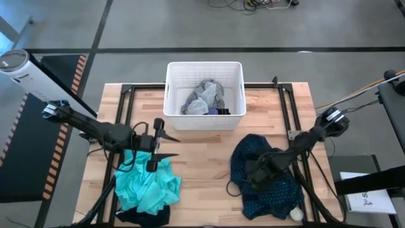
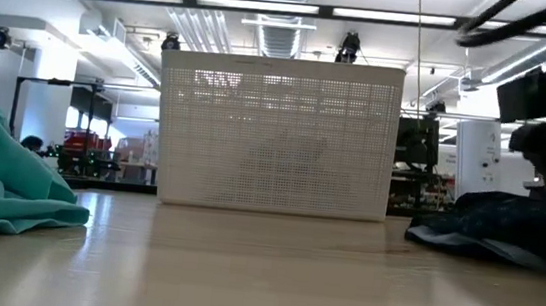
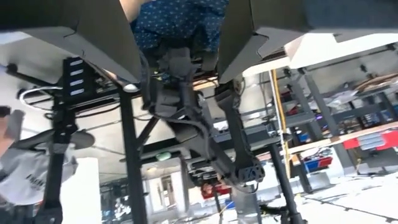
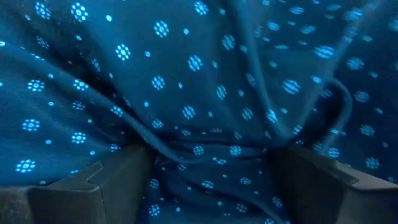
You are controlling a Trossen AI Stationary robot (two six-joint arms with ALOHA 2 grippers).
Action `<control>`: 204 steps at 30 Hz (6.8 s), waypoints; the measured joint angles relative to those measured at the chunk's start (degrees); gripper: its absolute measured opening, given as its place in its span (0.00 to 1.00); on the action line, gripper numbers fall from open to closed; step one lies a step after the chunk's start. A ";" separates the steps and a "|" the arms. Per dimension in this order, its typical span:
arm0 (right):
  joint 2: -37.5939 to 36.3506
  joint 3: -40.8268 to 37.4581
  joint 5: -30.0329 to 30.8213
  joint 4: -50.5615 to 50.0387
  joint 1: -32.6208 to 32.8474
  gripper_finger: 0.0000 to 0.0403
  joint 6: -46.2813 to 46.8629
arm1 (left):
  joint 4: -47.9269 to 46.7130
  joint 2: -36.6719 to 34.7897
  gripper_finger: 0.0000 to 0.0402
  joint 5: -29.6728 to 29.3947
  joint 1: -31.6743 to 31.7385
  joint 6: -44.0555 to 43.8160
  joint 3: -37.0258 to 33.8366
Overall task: Sort clothes
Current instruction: Put the blue shirt into the white laundry bin, then put the light blue shorts into the white laundry bin
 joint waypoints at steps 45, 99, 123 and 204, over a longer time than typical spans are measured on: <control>-1.07 43.04 20.15 -13.40 -5.30 0.08 -25.74 | 19.76 1.89 0.25 0.24 -11.09 6.75 -8.59; 11.64 88.14 8.91 44.19 -51.41 0.08 -68.83 | 20.06 5.48 0.00 -7.30 -10.97 3.61 -10.77; 12.86 88.10 -1.07 -8.27 -55.49 0.08 -55.14 | 20.34 5.48 0.00 -7.30 -10.91 3.48 -10.77; -24.99 4.81 2.19 35.54 -21.77 0.00 -43.48 | -63.78 14.45 0.00 9.48 -14.95 -65.32 19.32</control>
